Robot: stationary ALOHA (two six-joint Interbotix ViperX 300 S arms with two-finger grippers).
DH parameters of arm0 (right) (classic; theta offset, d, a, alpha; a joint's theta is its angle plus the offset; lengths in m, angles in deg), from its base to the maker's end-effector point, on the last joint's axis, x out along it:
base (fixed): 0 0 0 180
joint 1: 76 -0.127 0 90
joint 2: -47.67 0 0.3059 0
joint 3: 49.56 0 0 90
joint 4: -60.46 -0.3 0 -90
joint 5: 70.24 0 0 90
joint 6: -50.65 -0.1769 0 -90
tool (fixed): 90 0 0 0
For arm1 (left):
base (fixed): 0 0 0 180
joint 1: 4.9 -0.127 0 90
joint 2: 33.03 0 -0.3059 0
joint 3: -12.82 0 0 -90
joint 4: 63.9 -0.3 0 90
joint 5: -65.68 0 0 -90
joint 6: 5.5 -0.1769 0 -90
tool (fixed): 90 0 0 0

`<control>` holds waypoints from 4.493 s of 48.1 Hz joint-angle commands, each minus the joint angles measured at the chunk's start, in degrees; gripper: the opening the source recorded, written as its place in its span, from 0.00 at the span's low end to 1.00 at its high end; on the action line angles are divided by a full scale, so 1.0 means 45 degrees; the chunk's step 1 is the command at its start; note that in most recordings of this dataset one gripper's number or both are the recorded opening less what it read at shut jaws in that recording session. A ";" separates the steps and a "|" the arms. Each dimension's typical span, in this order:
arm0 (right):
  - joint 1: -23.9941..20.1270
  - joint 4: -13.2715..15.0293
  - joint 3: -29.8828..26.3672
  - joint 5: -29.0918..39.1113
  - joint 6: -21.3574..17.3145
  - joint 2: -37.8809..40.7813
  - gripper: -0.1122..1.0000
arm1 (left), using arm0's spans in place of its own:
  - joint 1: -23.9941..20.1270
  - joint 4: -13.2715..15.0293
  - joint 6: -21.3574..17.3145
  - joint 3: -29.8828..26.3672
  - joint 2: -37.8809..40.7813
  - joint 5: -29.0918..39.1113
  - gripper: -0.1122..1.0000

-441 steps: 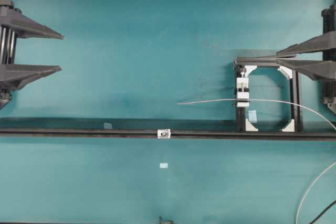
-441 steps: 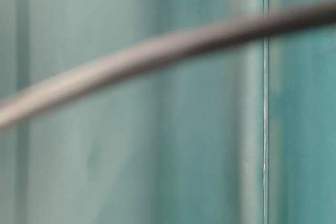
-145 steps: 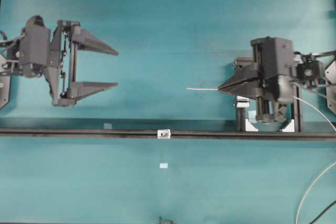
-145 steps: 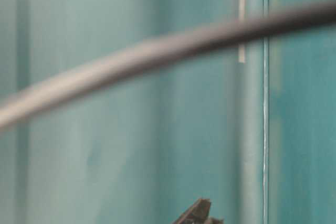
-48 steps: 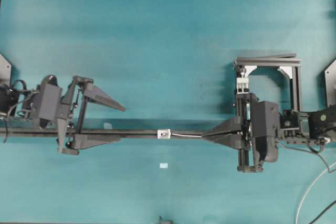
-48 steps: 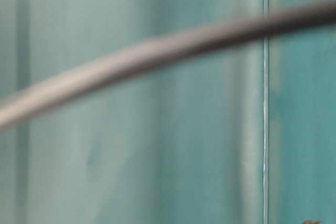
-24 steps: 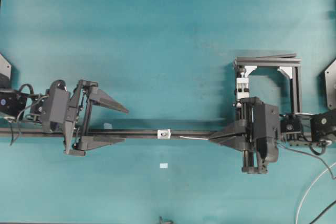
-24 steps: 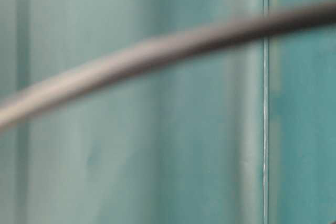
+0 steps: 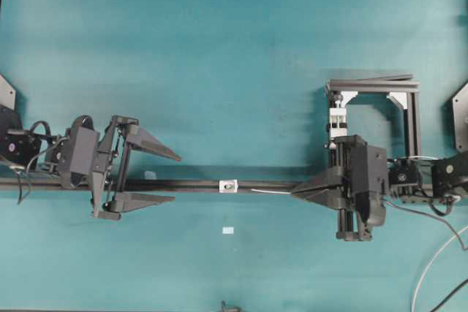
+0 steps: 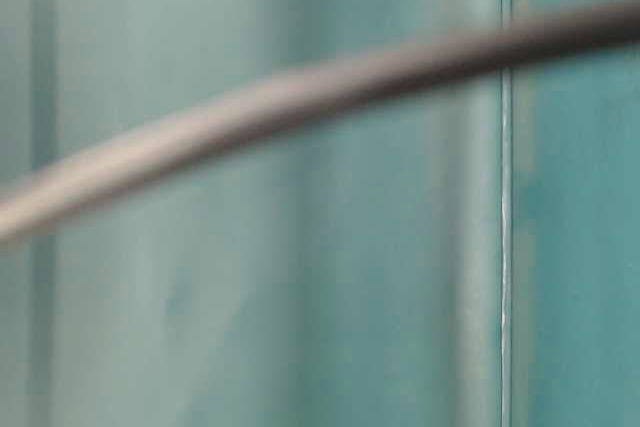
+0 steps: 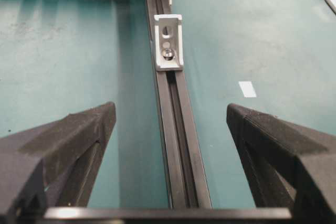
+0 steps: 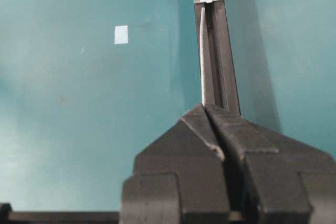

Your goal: Insert the wire through the hole in the metal fitting marked with a red label.

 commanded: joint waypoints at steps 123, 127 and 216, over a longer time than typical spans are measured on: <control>0.0469 0.0137 -0.0879 -0.0527 0.0332 0.0898 0.09 | 0.0059 0.0020 0.0020 -0.0254 -0.0449 0.0234 0.58; 0.0469 0.0137 -0.0879 -0.0527 0.0332 0.0898 0.09 | 0.0059 0.0020 0.0020 -0.0254 -0.0430 0.0293 0.58; 0.1250 0.0156 -0.2383 -0.0547 0.1719 0.1992 0.09 | 0.0039 0.0000 0.0020 -0.0684 -0.0410 0.0801 0.58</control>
